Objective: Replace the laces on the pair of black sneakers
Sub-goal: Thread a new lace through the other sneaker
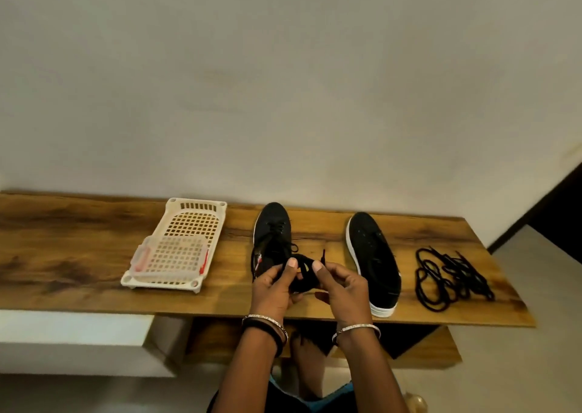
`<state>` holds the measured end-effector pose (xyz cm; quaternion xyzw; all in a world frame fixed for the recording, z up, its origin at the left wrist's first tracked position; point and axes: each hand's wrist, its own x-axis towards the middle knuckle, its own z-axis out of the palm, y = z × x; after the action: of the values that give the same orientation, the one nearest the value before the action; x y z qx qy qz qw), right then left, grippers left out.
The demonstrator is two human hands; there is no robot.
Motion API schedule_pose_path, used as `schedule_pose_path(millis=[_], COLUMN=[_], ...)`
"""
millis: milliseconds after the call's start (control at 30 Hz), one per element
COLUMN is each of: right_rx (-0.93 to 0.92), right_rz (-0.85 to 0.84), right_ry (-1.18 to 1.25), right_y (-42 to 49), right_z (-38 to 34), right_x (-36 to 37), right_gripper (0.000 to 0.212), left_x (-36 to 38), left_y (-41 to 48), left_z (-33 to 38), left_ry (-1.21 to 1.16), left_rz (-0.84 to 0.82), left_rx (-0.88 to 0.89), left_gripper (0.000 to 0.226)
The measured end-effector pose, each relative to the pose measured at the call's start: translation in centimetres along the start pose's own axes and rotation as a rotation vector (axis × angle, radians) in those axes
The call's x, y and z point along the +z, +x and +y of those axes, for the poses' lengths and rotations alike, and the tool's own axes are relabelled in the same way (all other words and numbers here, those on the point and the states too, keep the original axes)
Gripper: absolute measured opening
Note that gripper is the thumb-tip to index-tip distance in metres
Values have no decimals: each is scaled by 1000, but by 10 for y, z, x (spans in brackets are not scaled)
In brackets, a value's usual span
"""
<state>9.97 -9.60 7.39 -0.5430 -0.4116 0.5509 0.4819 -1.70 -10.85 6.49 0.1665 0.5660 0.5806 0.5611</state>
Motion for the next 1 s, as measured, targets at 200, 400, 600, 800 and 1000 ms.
schedule_pose_path(millis=[200, 400, 600, 800, 1000], right_rx=[3, 45, 8, -192, -301], right_rz=[207, 161, 103, 232, 368], right_ry=[255, 493, 373, 202, -21], right_y=[26, 46, 64, 88, 101], right_z=[9, -15, -38, -58, -76], right_x=[-35, -84, -122, -169, -220], right_gripper=[16, 20, 21, 17, 21], left_x=[15, 12, 21, 8, -14], left_y=[20, 29, 36, 31, 40], left_z=[-24, -10, 13, 43, 71], left_ry=[-142, -376, -414, -226, -125], left_rz=[81, 78, 27, 8, 131], left_rx=[-117, -236, -256, -222, -127], left_gripper=[14, 15, 29, 17, 12])
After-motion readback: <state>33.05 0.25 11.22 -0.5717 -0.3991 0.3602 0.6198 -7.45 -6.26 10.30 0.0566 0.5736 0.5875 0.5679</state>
